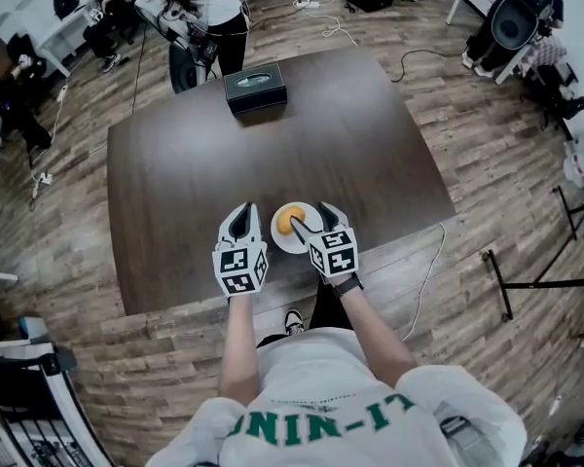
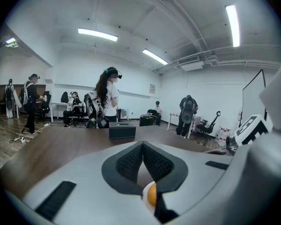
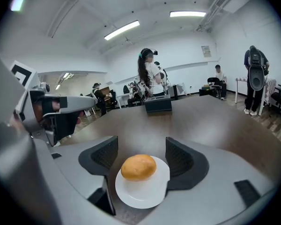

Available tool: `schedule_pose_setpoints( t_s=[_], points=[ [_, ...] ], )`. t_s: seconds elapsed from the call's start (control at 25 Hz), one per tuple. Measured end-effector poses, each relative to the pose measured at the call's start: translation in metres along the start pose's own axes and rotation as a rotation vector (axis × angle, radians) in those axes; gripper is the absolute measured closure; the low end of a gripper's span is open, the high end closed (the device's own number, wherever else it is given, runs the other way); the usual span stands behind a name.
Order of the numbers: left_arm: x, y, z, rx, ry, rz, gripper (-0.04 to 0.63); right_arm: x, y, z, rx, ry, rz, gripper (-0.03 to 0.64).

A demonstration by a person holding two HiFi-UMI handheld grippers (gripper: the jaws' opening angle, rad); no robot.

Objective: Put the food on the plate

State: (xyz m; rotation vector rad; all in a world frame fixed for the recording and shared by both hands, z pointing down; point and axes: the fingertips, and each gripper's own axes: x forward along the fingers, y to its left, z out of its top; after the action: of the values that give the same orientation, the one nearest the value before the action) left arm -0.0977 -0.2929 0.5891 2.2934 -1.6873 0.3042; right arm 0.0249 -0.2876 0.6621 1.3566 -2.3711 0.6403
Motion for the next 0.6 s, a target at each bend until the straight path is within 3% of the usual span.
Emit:
schedule_pose_setpoints(
  t_s=[0.16,0.44,0.6],
  points=[
    [-0.011,-0.001,0.02,0.012,-0.036,0.001,0.581,-0.024,0.002,0.038,0.024,-0.1,-0.012,0.331],
    [-0.022,-0.004,0.046,0.023,-0.086,-0.01,0.581,-0.06,0.008,0.1,-0.028,-0.235,-0.047,0.381],
    [-0.037,-0.01,0.084,0.025,-0.158,-0.029,0.581,-0.079,0.019,0.127,-0.046,-0.289,-0.038,0.397]
  ],
)
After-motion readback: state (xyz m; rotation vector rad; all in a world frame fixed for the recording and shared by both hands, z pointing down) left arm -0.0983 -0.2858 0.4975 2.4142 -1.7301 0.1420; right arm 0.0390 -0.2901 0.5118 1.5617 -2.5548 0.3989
